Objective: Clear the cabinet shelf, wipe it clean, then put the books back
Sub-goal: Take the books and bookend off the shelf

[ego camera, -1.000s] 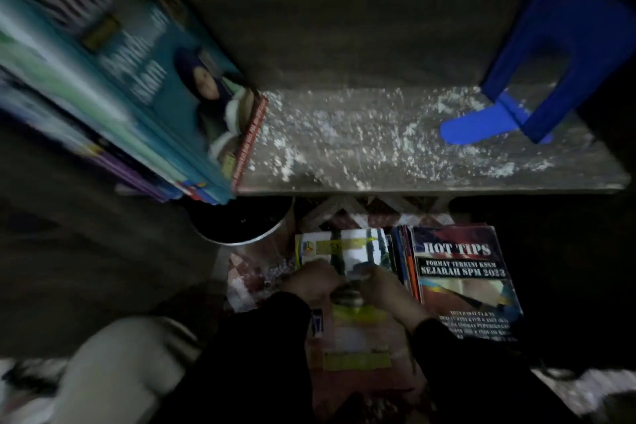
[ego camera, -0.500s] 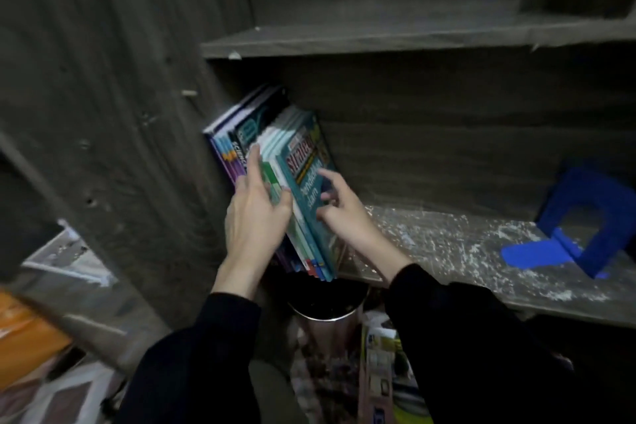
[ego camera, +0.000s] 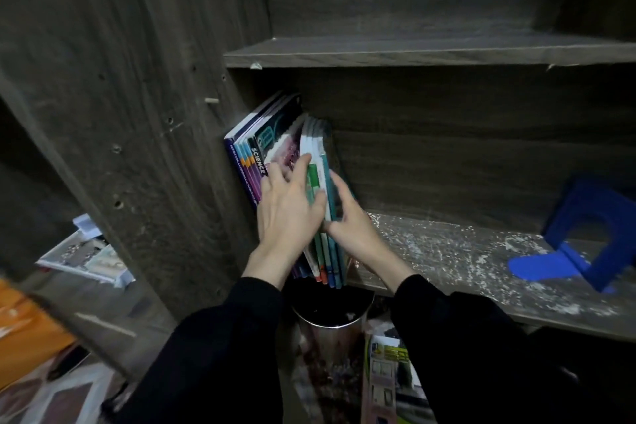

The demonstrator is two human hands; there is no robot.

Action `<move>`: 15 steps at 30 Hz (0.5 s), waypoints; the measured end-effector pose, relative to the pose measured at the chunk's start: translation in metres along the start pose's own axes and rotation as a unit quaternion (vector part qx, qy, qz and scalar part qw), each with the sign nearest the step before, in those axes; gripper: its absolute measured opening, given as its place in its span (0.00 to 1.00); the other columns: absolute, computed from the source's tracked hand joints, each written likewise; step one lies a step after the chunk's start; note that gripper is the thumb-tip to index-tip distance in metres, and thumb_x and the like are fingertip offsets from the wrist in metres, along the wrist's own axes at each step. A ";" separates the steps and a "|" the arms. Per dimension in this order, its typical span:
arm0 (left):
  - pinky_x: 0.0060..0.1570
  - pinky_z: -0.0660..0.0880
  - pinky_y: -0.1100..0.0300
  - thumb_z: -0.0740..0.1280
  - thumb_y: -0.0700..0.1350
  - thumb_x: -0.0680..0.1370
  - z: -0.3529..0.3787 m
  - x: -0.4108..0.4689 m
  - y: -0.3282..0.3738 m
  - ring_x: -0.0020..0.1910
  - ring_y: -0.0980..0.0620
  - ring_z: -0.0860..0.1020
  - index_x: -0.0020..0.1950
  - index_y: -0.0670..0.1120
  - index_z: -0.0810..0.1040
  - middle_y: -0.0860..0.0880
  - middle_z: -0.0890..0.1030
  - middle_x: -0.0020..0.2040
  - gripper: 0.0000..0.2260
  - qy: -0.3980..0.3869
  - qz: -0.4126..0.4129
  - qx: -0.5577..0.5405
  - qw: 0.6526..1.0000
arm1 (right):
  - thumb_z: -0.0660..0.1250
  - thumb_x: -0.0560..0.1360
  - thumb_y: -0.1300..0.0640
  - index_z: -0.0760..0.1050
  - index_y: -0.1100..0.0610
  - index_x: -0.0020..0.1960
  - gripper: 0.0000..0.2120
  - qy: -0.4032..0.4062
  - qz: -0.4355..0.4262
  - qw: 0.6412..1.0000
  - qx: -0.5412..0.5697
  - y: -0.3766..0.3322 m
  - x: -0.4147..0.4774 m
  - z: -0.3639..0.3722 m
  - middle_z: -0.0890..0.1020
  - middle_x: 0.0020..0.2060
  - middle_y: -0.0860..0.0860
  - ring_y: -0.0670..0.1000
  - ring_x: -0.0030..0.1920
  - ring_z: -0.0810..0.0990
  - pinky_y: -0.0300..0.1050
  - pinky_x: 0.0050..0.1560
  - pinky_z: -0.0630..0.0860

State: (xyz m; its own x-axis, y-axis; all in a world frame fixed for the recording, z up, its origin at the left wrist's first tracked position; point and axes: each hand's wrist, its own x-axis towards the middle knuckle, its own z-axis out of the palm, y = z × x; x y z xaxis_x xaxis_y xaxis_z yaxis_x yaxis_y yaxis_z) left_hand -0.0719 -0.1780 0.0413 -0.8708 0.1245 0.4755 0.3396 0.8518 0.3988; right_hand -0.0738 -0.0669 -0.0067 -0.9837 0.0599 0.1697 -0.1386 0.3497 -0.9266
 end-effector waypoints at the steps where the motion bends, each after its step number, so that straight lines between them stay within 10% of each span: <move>1: 0.52 0.66 0.56 0.62 0.51 0.79 0.003 0.001 0.005 0.63 0.45 0.66 0.74 0.51 0.61 0.44 0.65 0.63 0.24 0.001 0.013 -0.013 1.000 | 0.66 0.71 0.66 0.53 0.41 0.76 0.41 0.006 -0.003 1.000 0.003 0.002 -0.001 -0.003 0.70 0.68 0.52 0.51 0.64 0.72 0.52 0.64 0.72; 11: 0.47 0.75 0.50 0.66 0.53 0.78 0.036 0.027 0.026 0.47 0.41 0.79 0.76 0.54 0.56 0.40 0.79 0.49 0.30 0.014 0.001 -0.037 0.999 | 0.66 0.75 0.66 0.46 0.44 0.78 0.42 -0.056 0.002 0.998 0.018 0.027 -0.018 -0.018 0.55 0.76 0.42 0.43 0.74 0.55 0.38 0.69 0.56; 15: 0.35 0.78 0.51 0.66 0.41 0.78 0.039 0.029 0.026 0.37 0.45 0.80 0.72 0.50 0.62 0.43 0.79 0.41 0.25 0.035 0.013 -0.077 0.996 | 0.66 0.76 0.61 0.45 0.31 0.74 0.42 -0.062 -0.014 0.998 -0.021 0.045 -0.016 -0.014 0.58 0.76 0.43 0.41 0.51 0.68 0.50 0.66 0.67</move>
State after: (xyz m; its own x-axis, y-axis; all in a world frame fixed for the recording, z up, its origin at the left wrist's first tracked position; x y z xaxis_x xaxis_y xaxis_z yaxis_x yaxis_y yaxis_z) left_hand -0.1026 -0.1328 0.0352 -0.8357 0.1058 0.5389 0.4172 0.7604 0.4978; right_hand -0.0624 -0.0388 -0.0463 -0.9866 -0.0664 0.1490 -0.1631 0.3889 -0.9067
